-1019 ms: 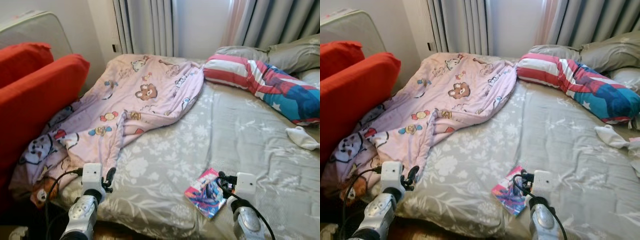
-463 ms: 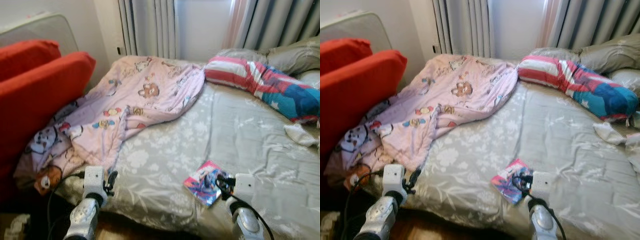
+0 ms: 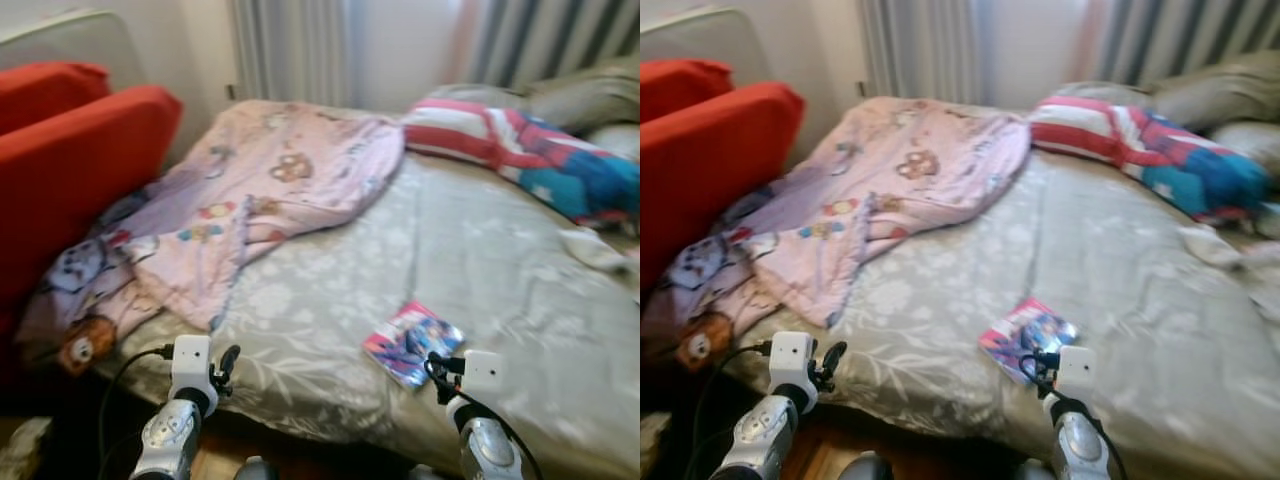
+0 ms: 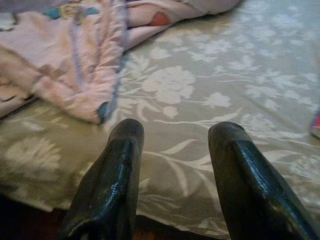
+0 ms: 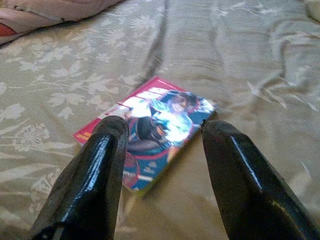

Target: Clean up the room

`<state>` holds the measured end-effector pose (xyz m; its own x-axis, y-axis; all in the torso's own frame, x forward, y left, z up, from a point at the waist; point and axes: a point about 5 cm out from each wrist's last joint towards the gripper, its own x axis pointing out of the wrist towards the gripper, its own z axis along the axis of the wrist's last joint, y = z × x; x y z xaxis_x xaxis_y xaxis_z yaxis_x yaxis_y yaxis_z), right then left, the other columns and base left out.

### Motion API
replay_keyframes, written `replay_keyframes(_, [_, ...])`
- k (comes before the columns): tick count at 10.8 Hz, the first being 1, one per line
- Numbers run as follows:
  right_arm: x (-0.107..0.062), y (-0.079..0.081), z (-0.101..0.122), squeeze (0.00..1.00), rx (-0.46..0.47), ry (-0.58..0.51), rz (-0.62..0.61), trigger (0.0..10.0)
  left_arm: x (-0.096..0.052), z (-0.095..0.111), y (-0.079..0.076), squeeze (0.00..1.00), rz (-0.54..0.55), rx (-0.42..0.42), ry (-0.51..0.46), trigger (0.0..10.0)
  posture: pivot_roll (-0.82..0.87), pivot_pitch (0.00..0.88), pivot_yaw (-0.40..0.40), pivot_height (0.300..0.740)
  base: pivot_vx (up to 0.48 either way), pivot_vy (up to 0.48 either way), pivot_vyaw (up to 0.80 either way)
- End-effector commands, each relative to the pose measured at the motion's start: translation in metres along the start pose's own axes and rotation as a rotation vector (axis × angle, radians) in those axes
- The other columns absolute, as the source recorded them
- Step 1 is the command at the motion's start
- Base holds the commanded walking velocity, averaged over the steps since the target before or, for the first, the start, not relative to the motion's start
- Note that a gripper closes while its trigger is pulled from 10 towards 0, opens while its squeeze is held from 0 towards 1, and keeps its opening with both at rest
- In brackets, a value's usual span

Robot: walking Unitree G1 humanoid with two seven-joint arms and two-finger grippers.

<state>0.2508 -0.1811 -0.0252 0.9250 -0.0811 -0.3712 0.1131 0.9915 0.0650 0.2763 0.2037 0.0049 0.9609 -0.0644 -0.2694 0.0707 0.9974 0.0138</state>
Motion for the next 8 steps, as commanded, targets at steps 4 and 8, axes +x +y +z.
replay_keyframes(4, [0.0015,0.0031,0.0023,1.00,0.022,-0.008,0.014,10.0,-0.0007,0.0000,0.0006,0.00,-0.004,-0.016,-0.001,10.0,0.06,0.003,0.033,0.645,0.000,0.000,0.00])
replay_keyframes(8, [0.0023,0.0043,0.0042,1.00,0.034,-0.018,0.019,10.0,-0.0016,-0.0015,-0.0021,0.00,-0.010,-0.021,-0.001,10.0,0.06,0.031,0.029,0.645,0.000,0.000,0.00])
